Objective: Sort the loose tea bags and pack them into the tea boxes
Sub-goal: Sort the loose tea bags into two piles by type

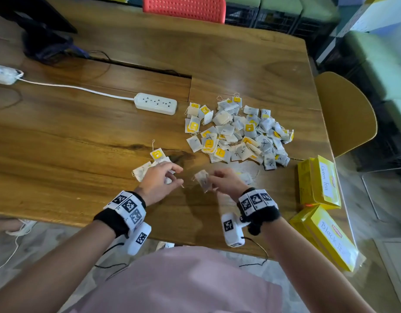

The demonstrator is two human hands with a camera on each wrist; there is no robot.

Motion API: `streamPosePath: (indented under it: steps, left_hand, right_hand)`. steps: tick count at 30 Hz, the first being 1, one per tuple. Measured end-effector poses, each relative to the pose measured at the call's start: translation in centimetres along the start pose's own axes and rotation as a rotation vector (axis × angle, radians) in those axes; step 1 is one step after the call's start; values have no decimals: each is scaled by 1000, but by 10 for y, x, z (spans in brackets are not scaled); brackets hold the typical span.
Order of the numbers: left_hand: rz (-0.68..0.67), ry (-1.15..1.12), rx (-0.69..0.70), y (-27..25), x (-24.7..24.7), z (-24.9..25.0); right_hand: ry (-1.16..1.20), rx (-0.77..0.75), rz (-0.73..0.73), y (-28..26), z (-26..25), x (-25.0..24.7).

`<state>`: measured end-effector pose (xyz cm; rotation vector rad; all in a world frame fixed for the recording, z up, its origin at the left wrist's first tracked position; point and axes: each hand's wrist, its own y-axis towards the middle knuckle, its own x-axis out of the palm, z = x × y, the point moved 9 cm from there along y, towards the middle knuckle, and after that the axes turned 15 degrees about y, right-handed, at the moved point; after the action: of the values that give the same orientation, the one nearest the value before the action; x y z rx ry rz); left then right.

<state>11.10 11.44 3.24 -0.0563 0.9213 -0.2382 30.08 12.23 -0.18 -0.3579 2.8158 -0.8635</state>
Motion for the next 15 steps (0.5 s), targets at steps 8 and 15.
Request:
streamPosePath:
  steps: [8, 15]
  left_hand:
    - [-175, -300, 50, -4, 22, 24]
    - [-57, -403, -74, 5, 14, -7]
  right_hand:
    - [373, -22, -185, -16, -3, 20]
    - [541, 66, -69, -17, 7, 3]
